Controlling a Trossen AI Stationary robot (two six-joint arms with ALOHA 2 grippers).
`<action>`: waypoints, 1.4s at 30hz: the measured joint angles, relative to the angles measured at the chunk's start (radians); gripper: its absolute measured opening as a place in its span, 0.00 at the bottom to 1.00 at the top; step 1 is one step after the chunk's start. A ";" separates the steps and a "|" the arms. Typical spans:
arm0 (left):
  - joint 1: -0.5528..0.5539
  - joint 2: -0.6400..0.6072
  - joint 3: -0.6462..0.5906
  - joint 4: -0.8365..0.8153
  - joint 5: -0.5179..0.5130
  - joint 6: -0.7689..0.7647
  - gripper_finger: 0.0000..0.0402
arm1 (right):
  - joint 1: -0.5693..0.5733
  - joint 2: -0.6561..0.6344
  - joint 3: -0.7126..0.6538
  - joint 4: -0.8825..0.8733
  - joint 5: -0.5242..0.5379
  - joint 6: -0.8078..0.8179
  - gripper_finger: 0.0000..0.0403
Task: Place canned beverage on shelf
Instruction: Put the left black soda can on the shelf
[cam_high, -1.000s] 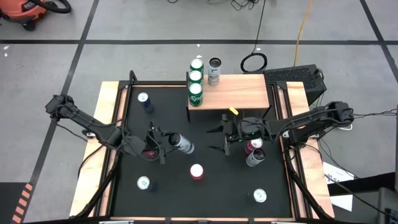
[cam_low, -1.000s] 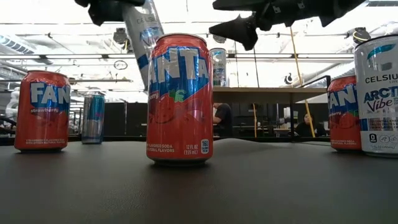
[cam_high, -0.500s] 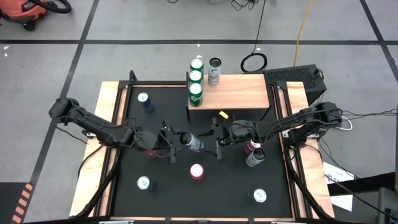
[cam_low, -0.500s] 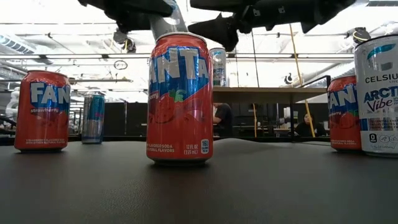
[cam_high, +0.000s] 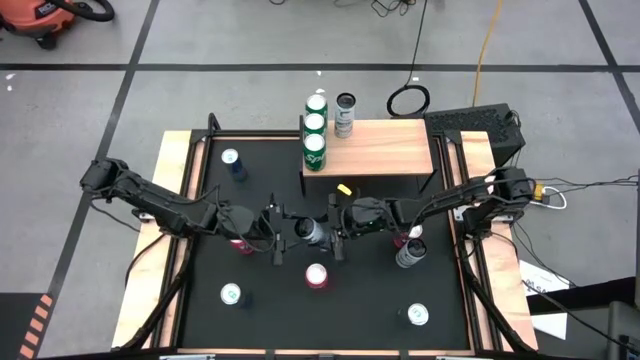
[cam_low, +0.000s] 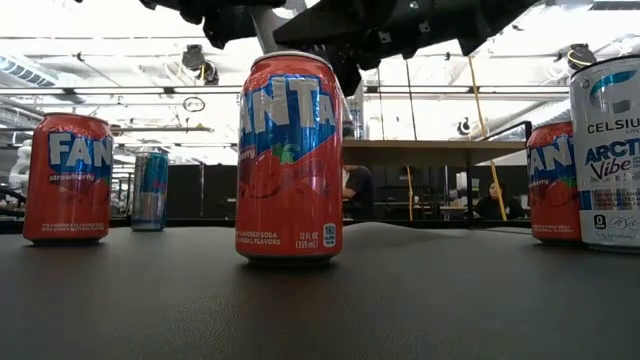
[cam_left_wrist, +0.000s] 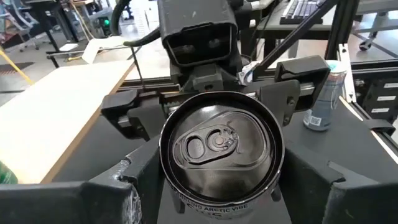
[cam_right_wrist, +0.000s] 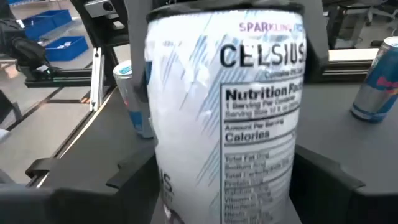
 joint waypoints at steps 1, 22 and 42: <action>0.000 0.000 0.000 -0.001 0.004 0.000 0.60 | 0.000 0.006 0.005 0.000 0.001 0.004 0.71; -0.002 -0.001 0.000 -0.072 0.068 -0.001 0.60 | -0.002 -0.016 0.010 -0.006 -0.084 0.067 0.74; 0.016 0.046 -0.001 -0.016 0.061 -0.008 0.60 | -0.005 -0.016 0.009 -0.035 -0.053 0.080 0.67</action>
